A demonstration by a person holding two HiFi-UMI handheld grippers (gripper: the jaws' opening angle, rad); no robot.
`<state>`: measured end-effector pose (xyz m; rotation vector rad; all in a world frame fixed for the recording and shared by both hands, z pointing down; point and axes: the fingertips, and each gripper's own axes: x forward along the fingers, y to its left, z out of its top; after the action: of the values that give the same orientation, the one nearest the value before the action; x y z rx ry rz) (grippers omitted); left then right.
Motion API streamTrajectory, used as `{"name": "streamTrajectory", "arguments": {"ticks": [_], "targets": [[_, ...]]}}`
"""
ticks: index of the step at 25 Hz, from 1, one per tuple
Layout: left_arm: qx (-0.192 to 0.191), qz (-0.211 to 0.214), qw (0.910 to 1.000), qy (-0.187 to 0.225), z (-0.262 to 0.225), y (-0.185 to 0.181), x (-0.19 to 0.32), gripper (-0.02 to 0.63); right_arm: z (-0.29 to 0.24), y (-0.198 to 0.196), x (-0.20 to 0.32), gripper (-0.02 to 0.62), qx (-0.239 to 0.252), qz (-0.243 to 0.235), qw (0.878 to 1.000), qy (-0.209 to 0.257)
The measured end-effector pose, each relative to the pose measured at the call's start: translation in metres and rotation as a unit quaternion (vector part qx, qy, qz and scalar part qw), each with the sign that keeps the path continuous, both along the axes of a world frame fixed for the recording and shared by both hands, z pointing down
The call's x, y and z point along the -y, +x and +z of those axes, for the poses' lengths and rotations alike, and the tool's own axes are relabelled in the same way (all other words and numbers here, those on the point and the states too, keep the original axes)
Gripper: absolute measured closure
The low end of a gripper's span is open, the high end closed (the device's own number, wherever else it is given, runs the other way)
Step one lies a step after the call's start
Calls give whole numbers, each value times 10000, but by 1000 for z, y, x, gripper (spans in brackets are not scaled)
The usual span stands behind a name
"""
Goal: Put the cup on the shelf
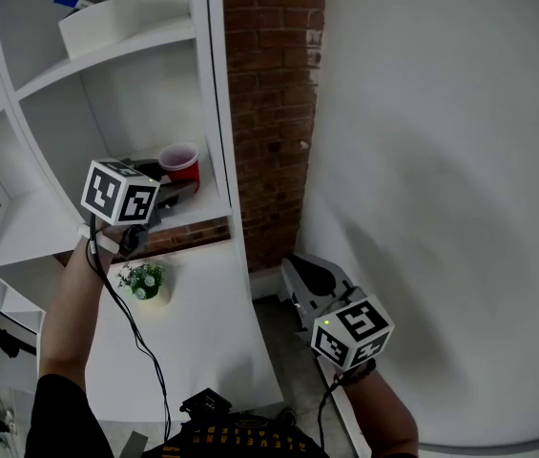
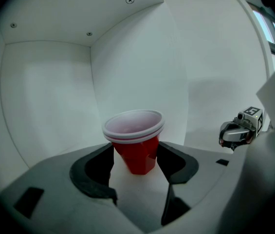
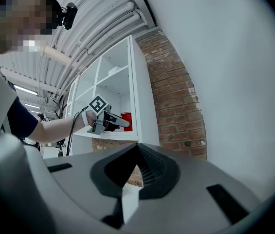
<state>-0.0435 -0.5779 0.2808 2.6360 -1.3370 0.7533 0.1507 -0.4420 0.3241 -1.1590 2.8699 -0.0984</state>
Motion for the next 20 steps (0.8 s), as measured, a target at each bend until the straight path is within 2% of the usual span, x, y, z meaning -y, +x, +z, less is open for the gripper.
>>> {"name": "streamTrajectory", "arguments": {"ticks": [13,20], "targets": [[145,-81,9999,45,-1,-6,-1,337,-2,5,0,598,96,147,9998,-7],[58,4,9999,107,-6,-7,-14,337,-3,7,-5,598,108,148,9998,-2]]}}
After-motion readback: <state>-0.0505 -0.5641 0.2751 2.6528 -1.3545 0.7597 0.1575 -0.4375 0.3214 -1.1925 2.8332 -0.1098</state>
